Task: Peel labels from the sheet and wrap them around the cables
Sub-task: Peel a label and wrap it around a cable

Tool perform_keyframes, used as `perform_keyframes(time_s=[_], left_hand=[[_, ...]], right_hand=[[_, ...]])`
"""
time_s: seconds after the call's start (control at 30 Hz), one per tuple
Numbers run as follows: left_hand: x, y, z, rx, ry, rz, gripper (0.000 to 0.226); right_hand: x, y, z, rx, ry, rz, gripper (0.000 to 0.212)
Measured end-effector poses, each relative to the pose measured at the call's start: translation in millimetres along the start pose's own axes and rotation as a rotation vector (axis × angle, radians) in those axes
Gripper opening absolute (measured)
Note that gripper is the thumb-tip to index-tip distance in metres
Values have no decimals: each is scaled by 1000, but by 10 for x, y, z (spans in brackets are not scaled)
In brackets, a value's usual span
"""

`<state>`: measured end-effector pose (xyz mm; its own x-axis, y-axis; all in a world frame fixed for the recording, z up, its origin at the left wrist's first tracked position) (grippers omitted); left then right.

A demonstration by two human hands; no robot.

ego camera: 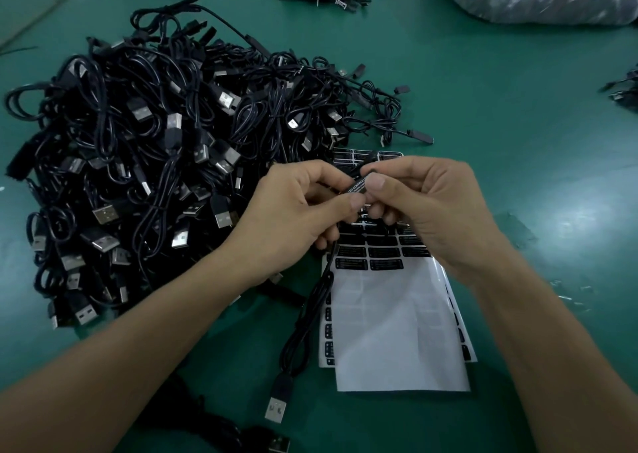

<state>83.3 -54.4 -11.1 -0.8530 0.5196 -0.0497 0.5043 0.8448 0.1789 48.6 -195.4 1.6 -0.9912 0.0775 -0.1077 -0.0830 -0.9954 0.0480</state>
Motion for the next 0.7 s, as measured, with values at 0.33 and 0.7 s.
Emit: perform_keyframes(time_s=[0.33,0.7], left_hand=[[2,30,-24,34,18,-31,1],[-16,485,-180,215,-38,-331,19]], right_hand=[[22,3,35,29,50,-61,14],[185,-587,41,399,8,183,14]])
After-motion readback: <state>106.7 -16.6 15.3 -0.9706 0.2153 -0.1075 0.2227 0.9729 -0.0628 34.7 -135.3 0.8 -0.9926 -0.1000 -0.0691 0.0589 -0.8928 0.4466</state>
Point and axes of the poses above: each hand's wrist, its own x-axis away from the middle knuckle, its own y-axis out of the back of the hand, z = x × y, the point moved 10 cm from there along -x, towards the middle knuckle, and after that the axes turned 2 degrees about z, right-handed, at the moved point
